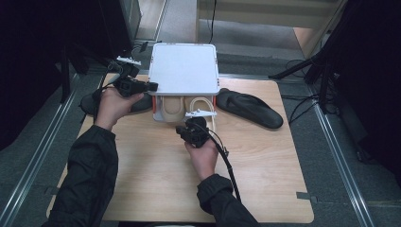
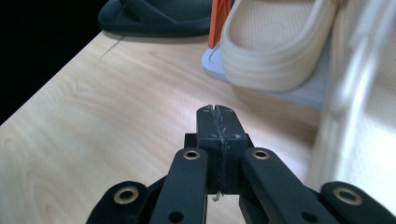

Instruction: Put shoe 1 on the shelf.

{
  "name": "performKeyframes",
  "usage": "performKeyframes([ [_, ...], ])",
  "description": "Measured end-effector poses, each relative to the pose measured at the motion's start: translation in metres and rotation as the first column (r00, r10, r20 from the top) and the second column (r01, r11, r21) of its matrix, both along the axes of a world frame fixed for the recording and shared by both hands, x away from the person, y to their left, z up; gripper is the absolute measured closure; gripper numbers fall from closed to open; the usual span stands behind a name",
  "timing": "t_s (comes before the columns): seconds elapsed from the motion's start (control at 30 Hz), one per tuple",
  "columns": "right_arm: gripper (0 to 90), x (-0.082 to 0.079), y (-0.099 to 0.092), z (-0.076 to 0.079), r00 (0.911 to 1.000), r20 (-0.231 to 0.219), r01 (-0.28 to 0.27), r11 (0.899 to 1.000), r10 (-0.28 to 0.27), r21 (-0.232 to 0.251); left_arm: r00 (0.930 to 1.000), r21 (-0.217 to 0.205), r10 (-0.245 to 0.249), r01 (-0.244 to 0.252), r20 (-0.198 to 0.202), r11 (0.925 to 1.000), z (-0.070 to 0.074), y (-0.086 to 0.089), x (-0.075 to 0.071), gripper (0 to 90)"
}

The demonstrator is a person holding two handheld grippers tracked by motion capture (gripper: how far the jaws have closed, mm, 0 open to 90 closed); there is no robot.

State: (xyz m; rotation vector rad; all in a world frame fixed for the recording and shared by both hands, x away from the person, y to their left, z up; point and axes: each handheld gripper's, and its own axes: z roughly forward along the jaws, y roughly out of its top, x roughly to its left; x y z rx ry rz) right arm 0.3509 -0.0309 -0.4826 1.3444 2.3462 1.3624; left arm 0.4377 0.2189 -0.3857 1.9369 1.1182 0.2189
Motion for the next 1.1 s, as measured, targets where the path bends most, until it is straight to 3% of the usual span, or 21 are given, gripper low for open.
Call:
performKeyframes([
  [0.37, 90.0, -0.028, -0.051, -0.004, 0.9998, -0.016, 0.006, 1.0, -0.006, -0.004, 1.0, -0.001, -0.002, 0.002, 0.0, 1.0, 0.0, 0.0, 0.0, 88.4],
  [0.73, 90.0, -0.043, -0.094, -0.003, 0.9989, 0.018, 0.043, 0.999, -0.043, -0.017, 1.0, -0.002, -0.001, 0.001, 0.003, 1.0, 0.0, 0.0, 0.0, 88.3],
  [0.87, 90.0, -0.048, -0.104, -0.007, 0.998, 0.016, 0.061, 0.998, -0.061, 0.005, 1.0, -0.003, -0.002, 0.002, 0.003, 1.0, 0.0, 0.0, 0.0, 88.4],
  [1.1, 90.0, -0.048, -0.103, -0.015, 0.9977, 0.027, 0.063, 0.997, -0.062, -0.046, 1.0, 0.0, -0.002, 0.002, 0.004, 1.0, 0.0, 0.0, 0.0, 88.4],
])
